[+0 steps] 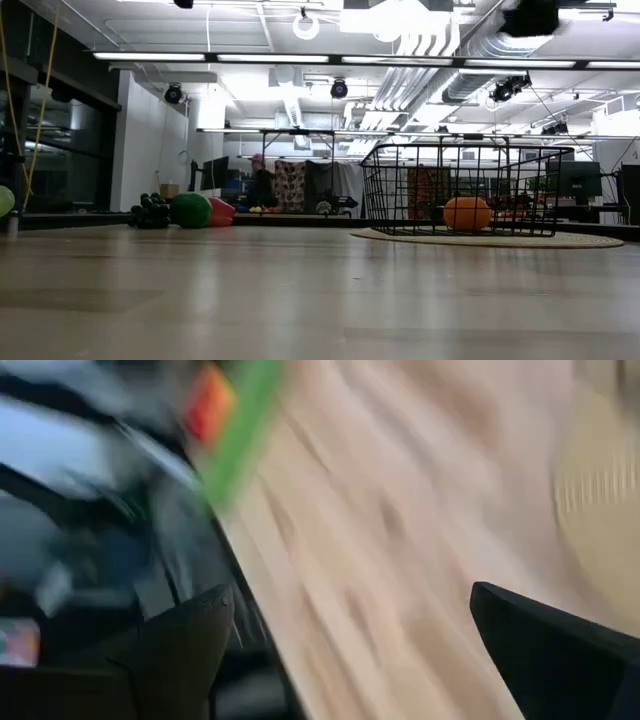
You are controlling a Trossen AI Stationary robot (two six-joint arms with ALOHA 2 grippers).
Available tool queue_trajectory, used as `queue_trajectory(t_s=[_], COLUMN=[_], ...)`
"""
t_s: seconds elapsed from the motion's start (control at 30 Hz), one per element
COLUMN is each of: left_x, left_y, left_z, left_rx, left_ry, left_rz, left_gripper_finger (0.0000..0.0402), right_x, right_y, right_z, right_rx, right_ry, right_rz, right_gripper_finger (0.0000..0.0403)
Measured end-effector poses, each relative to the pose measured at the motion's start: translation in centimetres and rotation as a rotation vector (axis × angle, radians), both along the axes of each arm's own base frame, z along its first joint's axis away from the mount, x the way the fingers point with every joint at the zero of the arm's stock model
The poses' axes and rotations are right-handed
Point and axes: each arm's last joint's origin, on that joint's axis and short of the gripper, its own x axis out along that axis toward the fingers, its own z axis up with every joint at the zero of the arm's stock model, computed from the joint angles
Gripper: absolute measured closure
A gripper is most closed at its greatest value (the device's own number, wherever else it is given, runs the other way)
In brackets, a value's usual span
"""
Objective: Build produce basket
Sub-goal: Put the green pear into the black wire basket
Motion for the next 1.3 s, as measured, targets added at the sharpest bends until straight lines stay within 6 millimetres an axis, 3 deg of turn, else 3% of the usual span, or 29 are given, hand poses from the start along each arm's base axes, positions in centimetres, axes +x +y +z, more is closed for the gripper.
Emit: queue_trajectory(t_s=[0.13,0.2,0.37,0.53,0.9,1.3], left_x=[0.0,0.0,0.0,-0.1,-0.1,-0.1], left_y=[0.0,0.0,0.1,0.2,0.2,0.3], left_z=[-0.2,-0.2,-0.2,-0.2,-0.2,-0.2], left_rx=[-0.004,-0.005,-0.007,-0.009,-0.011,-0.011], left_ry=[0.017,0.020,0.020,0.019,0.019,0.018], left_rz=[0.009,0.013,0.042,0.076,0.089,0.092], left_gripper_finger=[0.0025,0.0025,0.0025,0.0025,0.0025,0.0025], right_x=[-1.8,-2.6,-3.0,-2.3,-0.4,0.4], right_y=[3.5,5.3,8.8,11.0,12.8,13.7], right_z=[-3.0,-3.9,-5.5,-8.0,-13.1,-16.5], right_rx=[0.053,0.026,-0.011,-0.079,-0.204,-0.236], right_ry=[0.429,0.564,0.657,0.757,0.941,1.073], right_rz=[0.050,0.054,0.020,-0.046,-0.089,-0.105], right_gripper_finger=[0.0006,0.0006,0.0006,0.0006,0.0006,0.0007])
